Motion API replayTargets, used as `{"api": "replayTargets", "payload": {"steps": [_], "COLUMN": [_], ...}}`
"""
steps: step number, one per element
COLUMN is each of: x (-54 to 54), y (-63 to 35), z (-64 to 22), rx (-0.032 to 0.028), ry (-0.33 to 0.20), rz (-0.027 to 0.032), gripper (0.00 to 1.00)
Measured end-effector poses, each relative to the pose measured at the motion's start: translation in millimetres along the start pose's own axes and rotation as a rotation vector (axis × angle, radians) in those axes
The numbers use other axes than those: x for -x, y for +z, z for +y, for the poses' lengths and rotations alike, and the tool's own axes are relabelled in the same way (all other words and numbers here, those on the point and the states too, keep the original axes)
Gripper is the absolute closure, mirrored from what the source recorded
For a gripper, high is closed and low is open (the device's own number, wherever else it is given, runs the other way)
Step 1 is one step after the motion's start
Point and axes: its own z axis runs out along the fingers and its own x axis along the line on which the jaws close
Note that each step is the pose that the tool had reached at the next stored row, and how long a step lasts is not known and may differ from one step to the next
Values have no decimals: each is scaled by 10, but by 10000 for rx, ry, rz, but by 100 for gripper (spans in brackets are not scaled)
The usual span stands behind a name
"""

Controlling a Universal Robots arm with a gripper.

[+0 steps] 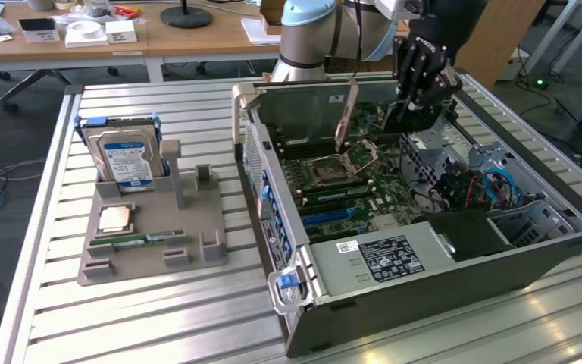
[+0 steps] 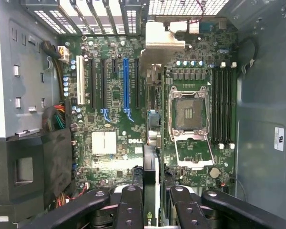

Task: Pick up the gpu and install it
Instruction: 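Insert the gpu into the slot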

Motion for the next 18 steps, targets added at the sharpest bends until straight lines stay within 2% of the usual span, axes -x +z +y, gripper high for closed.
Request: {"api": "replayTargets", "payload": {"steps": [10,18], "x": [-29,-30], "y": [100,104], "z": [2,2], "rx": [0,0], "ry": [-1,-1], "rz": [0,1], "gripper": [74,74]}}
